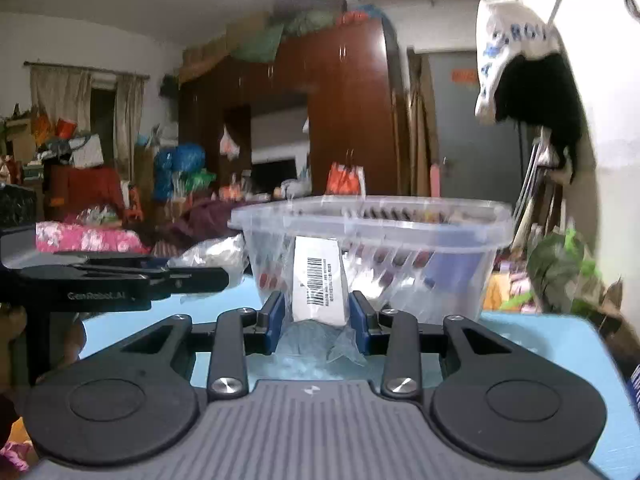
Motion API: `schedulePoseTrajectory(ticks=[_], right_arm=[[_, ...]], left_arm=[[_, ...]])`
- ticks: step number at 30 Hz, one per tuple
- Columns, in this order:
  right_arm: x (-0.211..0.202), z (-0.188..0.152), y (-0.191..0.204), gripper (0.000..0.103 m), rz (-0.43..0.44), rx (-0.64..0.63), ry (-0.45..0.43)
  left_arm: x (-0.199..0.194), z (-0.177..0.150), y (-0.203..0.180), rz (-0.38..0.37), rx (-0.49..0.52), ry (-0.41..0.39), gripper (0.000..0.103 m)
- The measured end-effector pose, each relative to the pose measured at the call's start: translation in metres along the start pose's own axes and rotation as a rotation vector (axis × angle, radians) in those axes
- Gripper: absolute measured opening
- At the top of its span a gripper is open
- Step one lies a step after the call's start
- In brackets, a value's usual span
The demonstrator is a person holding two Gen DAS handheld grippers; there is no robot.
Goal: Organize objects
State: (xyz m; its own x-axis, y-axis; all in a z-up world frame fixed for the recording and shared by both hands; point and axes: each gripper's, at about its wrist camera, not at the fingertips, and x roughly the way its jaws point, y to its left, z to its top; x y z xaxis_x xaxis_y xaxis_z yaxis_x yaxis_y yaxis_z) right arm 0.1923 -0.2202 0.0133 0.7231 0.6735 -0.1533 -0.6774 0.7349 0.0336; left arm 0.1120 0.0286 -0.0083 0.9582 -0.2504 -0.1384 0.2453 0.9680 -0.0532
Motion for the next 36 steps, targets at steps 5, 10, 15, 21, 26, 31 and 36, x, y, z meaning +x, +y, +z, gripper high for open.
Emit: schedulePoseTrajectory(ticks=[5, 10, 15, 21, 26, 31, 36], right_arm=[[-0.015, 0.05, 0.002, 0.039, -0.023, 0.0, -0.083], [0.008, 0.13, -0.008, 0.039, -0.061, -0.039, -0.09], [0.053, 0.15, -0.029, 0.04, -0.107, -0.037, 0.0], [0.105, 0.113, -0.048, 0.083, -0.142, -0.015, 0.159], [0.089, 0.108, -0.049, 0.103, -0.158, -0.028, 0.146], [0.073, 0.118, -0.041, 0.103, -0.247, -0.022, 0.124], [0.066, 0.116, -0.032, 0.103, -0.387, -0.01, 0.172]], left_arm=[[-0.005, 0.047, -0.005, -0.05, 0.01, -0.039, 0.042], [0.029, 0.121, 0.002, -0.029, 0.005, -0.021, 0.042], [0.072, 0.136, 0.007, 0.008, -0.004, 0.056, 0.042], [0.124, 0.107, 0.013, 0.072, -0.006, 0.209, 0.076], [0.103, 0.109, 0.019, 0.099, -0.006, 0.151, 0.092], [0.087, 0.113, 0.017, 0.133, -0.008, 0.15, 0.101], [0.08, 0.111, 0.013, 0.162, 0.015, 0.179, 0.101]])
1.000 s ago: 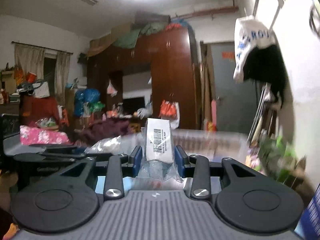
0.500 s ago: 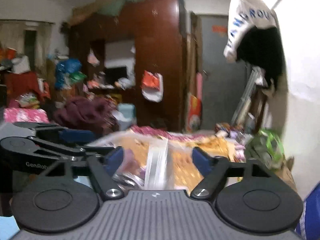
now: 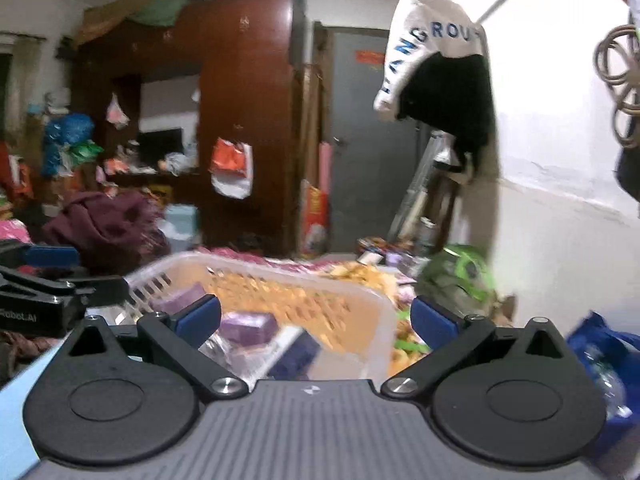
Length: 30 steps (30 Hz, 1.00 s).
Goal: Organize objects
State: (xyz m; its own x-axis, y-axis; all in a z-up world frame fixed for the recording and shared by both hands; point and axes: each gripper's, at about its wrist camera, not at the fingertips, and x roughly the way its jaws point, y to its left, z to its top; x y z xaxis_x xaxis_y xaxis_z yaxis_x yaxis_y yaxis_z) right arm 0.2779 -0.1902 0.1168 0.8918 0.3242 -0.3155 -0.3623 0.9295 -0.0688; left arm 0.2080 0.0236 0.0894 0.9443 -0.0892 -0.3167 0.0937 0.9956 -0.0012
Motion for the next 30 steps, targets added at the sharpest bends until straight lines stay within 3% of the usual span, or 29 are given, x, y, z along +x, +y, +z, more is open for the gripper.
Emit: schedulePoseTrajectory(ticks=[3, 6, 17, 30], right_arm=[[-0.001, -0.004, 0.009, 0.103, -0.023, -0.098, 0.079], [-0.007, -0.01, 0.014, 0.103, -0.051, -0.13, 0.049], [-0.01, -0.01, 0.002, 0.103, 0.05, -0.032, 0.075], [-0.015, -0.016, -0.003, 0.103, 0.053, 0.007, 0.066]], left_arm=[[-0.004, -0.003, -0.006, 0.003, 0.035, 0.009, 0.101], [-0.009, -0.005, -0.012, -0.002, 0.06, 0.017, 0.101], [-0.021, -0.008, -0.028, -0.018, 0.08, 0.022, 0.101], [-0.02, -0.011, -0.033, -0.013, 0.075, 0.036, 0.101]])
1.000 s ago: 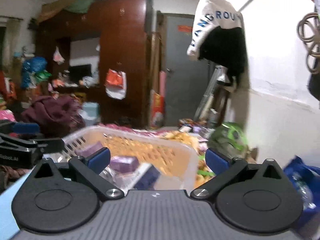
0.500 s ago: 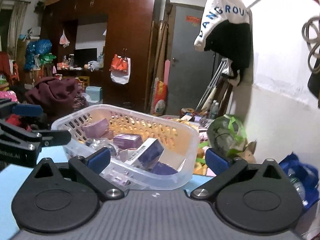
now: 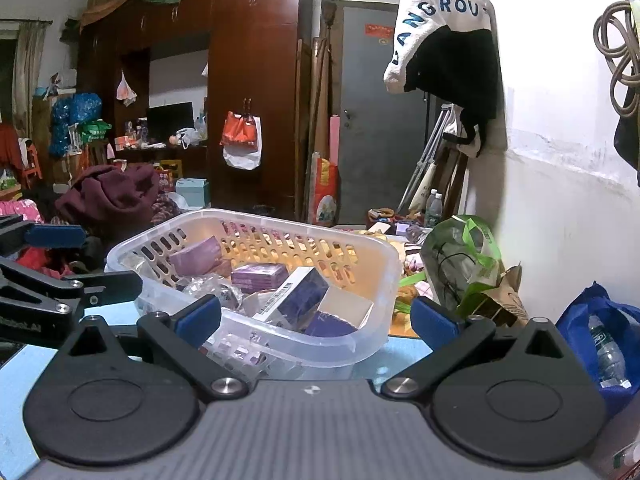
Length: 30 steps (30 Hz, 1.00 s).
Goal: Organize objects
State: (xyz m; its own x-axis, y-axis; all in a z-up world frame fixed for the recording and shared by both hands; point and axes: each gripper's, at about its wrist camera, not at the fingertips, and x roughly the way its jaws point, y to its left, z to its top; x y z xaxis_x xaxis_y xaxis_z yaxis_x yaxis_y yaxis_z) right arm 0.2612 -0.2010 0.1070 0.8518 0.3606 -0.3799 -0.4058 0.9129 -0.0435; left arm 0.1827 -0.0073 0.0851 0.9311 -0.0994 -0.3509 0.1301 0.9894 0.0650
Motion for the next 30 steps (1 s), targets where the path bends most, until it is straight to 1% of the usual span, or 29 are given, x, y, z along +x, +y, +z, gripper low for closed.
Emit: schedulePoseTrajectory(ticks=[11, 17, 30], right_arm=[[0.0, 0.001, -0.008, 0.103, -0.002, 0.03, 0.007], [0.002, -0.001, -0.015, 0.103, 0.06, 0.083, 0.031], [-0.002, -0.002, -0.009, 0.103, 0.045, 0.057, 0.003]], left_arm=[[0.002, -0.001, -0.003, 0.003, 0.006, 0.007, 0.101], [0.003, -0.003, -0.005, 0.004, 0.004, 0.011, 0.101], [0.003, -0.003, -0.008, 0.004, 0.005, 0.013, 0.101]])
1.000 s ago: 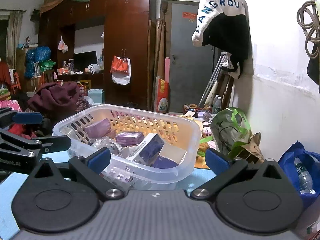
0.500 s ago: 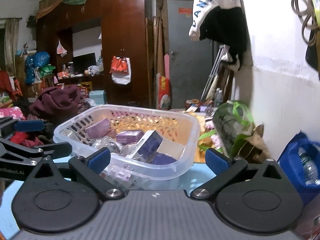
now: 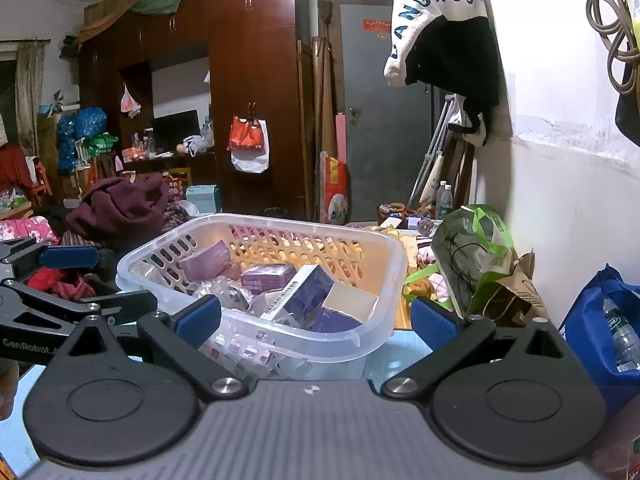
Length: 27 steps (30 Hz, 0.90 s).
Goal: Organize objects
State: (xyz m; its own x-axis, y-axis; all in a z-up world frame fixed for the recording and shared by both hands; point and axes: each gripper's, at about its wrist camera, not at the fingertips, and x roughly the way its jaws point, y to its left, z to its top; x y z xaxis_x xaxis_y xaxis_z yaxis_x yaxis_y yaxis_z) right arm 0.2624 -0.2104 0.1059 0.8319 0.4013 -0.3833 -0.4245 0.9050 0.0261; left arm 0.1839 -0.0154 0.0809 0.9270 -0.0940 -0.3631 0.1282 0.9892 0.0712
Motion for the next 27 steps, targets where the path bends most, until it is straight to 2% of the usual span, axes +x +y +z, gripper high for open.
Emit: schedulePoseTrajectory(ticks=[27], right_arm=[[0.0, 0.0008, 0.001, 0.103, -0.006, -0.007, -0.005]], left_arm=[[0.0026, -0.0007, -0.0011, -0.001, -0.011, 0.006, 0.101]])
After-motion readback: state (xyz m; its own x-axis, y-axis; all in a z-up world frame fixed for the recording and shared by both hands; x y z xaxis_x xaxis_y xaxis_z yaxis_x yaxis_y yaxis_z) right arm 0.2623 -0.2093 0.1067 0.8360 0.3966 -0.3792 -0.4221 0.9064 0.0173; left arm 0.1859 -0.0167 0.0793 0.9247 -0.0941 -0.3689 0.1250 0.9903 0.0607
